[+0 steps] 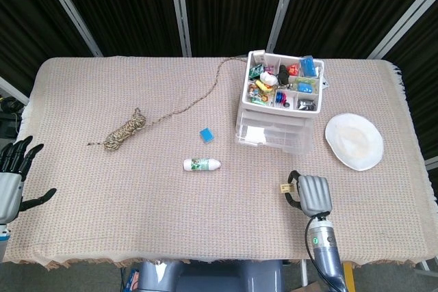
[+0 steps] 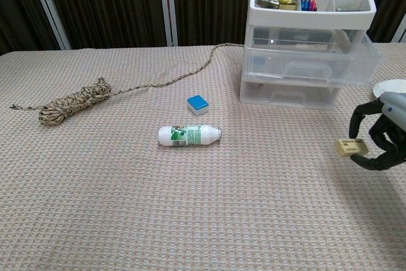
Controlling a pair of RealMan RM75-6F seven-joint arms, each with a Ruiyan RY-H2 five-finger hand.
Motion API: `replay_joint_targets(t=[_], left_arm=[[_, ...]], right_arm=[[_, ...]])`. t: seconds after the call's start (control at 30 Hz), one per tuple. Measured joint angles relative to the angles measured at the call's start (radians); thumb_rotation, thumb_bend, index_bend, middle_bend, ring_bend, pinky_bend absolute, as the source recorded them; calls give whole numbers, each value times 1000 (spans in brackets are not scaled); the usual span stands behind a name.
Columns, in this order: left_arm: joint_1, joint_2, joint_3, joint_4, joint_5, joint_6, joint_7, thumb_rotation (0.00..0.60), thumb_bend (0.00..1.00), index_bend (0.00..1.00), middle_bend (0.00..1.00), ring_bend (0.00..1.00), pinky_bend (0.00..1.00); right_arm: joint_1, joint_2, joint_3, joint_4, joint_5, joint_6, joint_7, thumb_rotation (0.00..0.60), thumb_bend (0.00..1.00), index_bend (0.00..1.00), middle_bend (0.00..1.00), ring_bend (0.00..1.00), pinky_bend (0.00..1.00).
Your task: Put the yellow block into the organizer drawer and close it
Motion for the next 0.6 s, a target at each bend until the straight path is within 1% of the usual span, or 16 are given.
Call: replay_joint_targets(t=[0.17,0.3,0.43,0.53,0.6], left_arm=[[0,-1,0,0,2,2,3,600,179,119,0,0,0],[0,-2,0,1,2,2,5,600,178,120,0,0,0],[0,-2,0,2,3,3,5,600,179,121,0,0,0],[0,-2,0,2,3,3,4,600,180,121,0,0,0],[0,-2,0,3,3,3,3,600,180,121,0,0,0]], right_arm=[[-27,70,22,-99,-21,52,31,600,218,589,877,848,663],[-33,122,59,-194,-33,80,33,600,218,589,877,849,663],[-18,171,135,-270,-20,92,9,600,218,589,877,848,663],[12,189,193,-288,18,84,-21,600,218,589,877,848,663],[33,194,223,-291,45,76,-38,600,218,589,877,848,663]])
